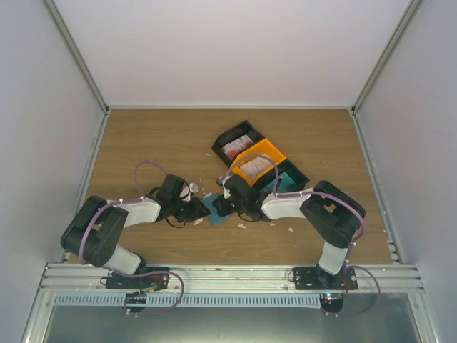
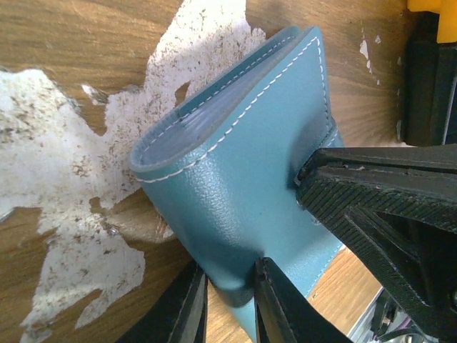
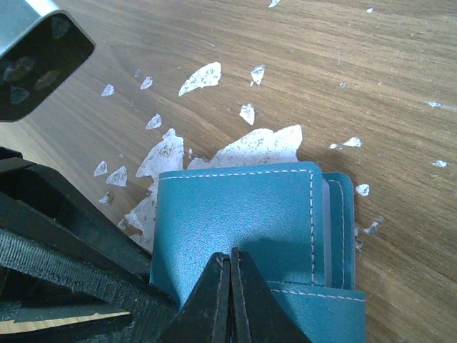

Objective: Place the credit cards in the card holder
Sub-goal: Close the card holder at the center of the board.

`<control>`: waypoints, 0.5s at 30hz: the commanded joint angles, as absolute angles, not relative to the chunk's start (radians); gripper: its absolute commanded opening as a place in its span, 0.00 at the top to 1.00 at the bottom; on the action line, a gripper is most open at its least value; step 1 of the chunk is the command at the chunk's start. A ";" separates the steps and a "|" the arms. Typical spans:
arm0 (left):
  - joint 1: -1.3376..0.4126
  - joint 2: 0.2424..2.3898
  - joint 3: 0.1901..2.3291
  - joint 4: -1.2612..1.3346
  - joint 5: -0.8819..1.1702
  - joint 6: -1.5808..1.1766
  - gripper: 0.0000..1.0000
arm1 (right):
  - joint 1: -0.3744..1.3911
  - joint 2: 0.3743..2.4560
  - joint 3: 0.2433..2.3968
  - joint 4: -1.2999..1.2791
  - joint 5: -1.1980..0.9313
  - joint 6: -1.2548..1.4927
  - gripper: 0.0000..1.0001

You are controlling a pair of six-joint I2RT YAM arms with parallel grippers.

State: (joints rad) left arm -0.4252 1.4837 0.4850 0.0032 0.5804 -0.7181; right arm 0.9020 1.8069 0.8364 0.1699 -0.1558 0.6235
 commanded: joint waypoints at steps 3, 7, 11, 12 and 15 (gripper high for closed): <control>-0.428 1.540 0.497 0.029 0.522 -0.702 0.78 | 0.931 1.930 0.705 -0.019 -0.235 0.636 0.99; -0.429 1.543 0.497 0.031 0.519 -0.704 0.78 | 0.930 1.929 0.662 -0.003 -0.243 0.649 0.99; -0.429 1.542 0.494 0.031 0.518 -0.708 0.78 | 0.930 1.941 0.631 0.052 -0.266 0.656 1.00; -0.428 1.542 0.494 0.031 0.519 -0.707 0.78 | 0.928 1.941 0.634 0.050 -0.264 0.657 0.99; -0.428 1.525 0.502 0.018 0.516 -0.705 0.77 | 0.912 1.896 0.675 0.028 -0.246 0.658 0.99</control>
